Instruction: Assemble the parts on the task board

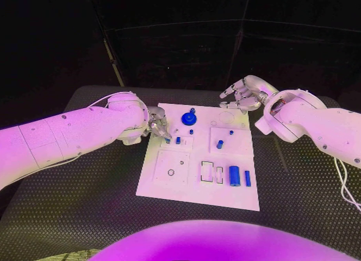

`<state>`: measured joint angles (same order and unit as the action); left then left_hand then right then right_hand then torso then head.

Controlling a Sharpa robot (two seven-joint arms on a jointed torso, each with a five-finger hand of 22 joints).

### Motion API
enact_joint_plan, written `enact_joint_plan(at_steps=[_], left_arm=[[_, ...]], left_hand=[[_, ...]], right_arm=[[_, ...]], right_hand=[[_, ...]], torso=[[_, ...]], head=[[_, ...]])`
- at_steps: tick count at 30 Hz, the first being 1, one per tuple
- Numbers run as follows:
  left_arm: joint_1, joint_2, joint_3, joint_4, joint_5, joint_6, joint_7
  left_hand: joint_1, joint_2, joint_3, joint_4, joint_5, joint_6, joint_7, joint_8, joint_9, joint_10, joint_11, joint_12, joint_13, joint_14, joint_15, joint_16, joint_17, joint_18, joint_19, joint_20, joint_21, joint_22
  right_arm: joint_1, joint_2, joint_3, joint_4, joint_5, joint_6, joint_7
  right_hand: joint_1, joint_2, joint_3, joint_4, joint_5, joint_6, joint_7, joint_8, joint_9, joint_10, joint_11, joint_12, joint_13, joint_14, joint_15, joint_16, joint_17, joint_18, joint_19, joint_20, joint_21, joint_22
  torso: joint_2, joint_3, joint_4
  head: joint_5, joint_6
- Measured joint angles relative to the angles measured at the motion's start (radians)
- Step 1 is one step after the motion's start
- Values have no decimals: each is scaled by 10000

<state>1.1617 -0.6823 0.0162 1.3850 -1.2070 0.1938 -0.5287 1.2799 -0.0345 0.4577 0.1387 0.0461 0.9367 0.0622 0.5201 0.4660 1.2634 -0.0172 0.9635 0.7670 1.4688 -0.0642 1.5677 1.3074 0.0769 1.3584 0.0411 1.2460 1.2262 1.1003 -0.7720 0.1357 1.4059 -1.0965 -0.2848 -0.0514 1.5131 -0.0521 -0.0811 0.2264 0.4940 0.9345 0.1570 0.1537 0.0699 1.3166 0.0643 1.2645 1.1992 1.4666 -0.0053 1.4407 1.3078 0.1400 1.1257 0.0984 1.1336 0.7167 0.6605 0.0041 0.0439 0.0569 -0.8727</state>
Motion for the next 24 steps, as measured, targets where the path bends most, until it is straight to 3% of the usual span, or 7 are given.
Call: enact_joint_plan(at_steps=[23, 24], left_arm=[[1, 14, -3, 18, -60, 277, -22], [2, 19, -3, 14, -62, 288, -23]], left_hand=[[-60, -56, 83, -49, -38, 1, -1, 66, 43, 40, -9, 0, 1, 0, 0, 0, 0, 0, 0, 0, 0, 0], [-62, -55, 120, -37, -38, 1, 0, 66, 297, 40, -9, 0, 1, 0, 0, 0, 0, 0, 0, 0, 0, 4]], right_arm=[[-1, 9, -1, -11, 0, 24, -1], [-1, 9, -1, -11, 0, 25, -1]], right_hand=[[0, 0, 0, 0, 0, 0, 0, 0, 0, 0, 0, 0, 0, 0, 0, 0, -2, 0, 0, 0, 0, 1], [0, 0, 0, 0, 0, 0, 0, 0, 0, 0, 0, 0, 0, 0, 0, 0, -2, 0, 0, 0, 0, 1]], torso=[[-2, 2, 4], [-2, 3, 4]], head=[[11, 0], [7, 0]])
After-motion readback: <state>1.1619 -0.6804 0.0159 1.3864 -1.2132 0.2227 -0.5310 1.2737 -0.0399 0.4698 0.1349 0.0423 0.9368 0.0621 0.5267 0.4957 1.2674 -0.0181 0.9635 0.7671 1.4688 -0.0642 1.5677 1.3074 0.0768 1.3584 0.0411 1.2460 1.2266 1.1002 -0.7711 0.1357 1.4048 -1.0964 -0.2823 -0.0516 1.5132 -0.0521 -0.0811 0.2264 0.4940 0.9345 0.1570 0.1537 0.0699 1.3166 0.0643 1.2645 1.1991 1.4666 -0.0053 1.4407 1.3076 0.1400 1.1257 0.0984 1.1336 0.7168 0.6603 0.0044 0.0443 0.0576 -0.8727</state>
